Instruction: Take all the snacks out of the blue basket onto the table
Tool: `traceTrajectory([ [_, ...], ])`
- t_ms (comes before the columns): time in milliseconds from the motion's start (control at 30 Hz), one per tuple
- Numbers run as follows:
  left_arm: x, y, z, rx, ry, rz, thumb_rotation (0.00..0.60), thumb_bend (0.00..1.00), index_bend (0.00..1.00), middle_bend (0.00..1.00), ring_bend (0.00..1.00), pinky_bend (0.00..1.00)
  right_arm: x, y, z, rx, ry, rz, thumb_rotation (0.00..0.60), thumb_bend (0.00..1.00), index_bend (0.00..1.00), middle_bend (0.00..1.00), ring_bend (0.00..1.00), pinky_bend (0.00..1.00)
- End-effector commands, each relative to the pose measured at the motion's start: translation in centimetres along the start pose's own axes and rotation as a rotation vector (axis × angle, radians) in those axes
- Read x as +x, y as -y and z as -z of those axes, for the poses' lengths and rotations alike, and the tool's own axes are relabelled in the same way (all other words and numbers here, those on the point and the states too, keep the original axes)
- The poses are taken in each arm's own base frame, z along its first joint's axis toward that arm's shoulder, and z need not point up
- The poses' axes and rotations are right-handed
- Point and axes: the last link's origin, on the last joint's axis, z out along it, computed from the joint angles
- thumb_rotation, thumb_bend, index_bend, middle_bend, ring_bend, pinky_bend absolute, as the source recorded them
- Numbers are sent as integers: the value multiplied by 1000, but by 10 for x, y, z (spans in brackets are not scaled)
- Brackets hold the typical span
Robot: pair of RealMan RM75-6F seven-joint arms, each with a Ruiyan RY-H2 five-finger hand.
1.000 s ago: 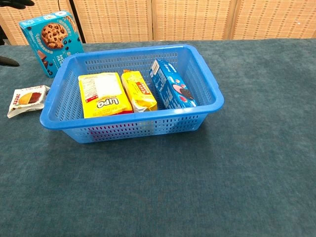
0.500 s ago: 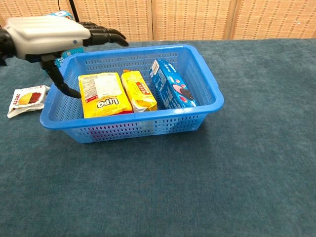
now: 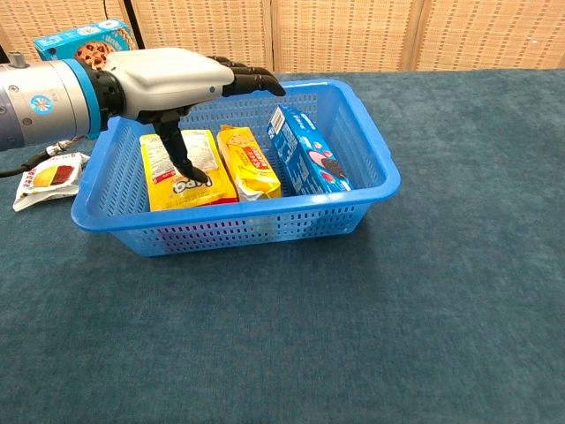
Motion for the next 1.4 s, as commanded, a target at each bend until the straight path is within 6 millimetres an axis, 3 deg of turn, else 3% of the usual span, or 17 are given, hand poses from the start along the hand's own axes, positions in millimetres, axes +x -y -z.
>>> traceTrajectory([
  [33, -6, 1, -3, 13, 17, 1, 600, 29, 0, 0, 0, 0, 0, -1, 0, -3, 0, -1, 600, 0, 0, 0, 0, 0],
  [333, -22, -7, -21, 29, 40, 35, 600, 30, 0, 0, 0, 23, 0, 0, 0, 1, 1, -3, 600, 0, 0, 0, 0, 0],
  [433, -25, -9, -23, 27, 46, 38, 600, 30, 0, 0, 0, 94, 2, -1, 0, -5, -3, -8, 600, 0, 0, 0, 0, 0],
  [533, -25, -7, -23, 33, 41, 28, 600, 32, 8, 4, 26, 242, 2, -2, -1, -9, -5, -13, 600, 0, 0, 0, 0, 0],
  [700, -28, -3, -23, 45, 58, 25, 600, 40, 148, 102, 135, 363, 2, -2, -1, -7, -1, -18, 600, 0, 0, 0, 0, 0],
  [833, -29, -3, -24, 50, 69, 32, 600, 74, 299, 267, 247, 436, 2, -2, -1, -7, -1, -19, 600, 0, 0, 0, 0, 0],
  [967, -26, -4, -26, 48, 53, 12, 600, 207, 557, 502, 421, 529, 3, -2, -1, -8, -2, -20, 600, 0, 0, 0, 0, 0],
  [1067, -23, -5, -26, 57, 25, 6, 600, 279, 685, 599, 506, 577, 3, -2, -1, -7, -4, -20, 600, 0, 0, 0, 0, 0],
  [1267, 0, -3, -20, 58, -87, 105, 600, 299, 711, 613, 522, 586, 3, -2, 0, -5, -4, -20, 600, 0, 0, 0, 0, 0],
  [1400, 37, 10, -2, 52, -209, 186, 600, 299, 711, 613, 522, 586, 4, -1, 1, 2, -7, -22, 600, 0, 0, 0, 0, 0],
])
